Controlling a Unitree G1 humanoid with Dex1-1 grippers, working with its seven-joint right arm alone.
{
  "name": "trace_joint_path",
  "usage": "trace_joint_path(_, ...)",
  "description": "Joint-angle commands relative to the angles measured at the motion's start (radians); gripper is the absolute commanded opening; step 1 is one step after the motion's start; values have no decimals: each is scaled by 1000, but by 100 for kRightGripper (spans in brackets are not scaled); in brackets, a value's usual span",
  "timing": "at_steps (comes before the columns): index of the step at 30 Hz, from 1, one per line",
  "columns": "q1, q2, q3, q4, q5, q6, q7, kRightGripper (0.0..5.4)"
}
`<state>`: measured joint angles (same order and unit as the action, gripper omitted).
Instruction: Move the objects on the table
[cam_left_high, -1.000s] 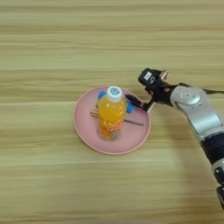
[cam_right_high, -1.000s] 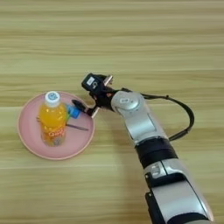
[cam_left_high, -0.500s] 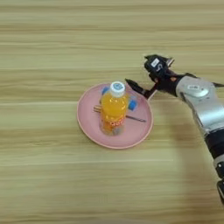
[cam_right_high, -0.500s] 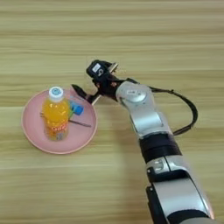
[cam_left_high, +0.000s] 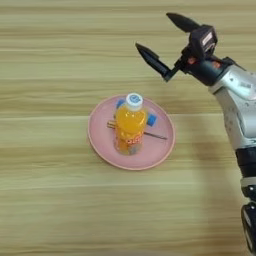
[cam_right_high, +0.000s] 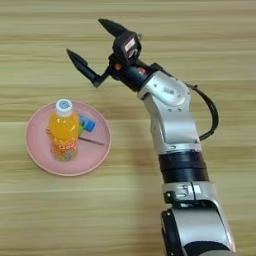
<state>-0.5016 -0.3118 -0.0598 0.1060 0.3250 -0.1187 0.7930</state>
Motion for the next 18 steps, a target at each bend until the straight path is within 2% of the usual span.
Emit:
trace_joint_path(1, -46, -14, -26, -109, 98, 17, 32, 538)
trace_joint_path(4, -26, -20, -19, -145, 139, 39, 68, 538)
trace_joint_path(9, 12, -30, 1, -195, 172, 65, 134, 538)
trace_joint_path(18, 78, -90, 55, -249, 170, 180, 225, 538)
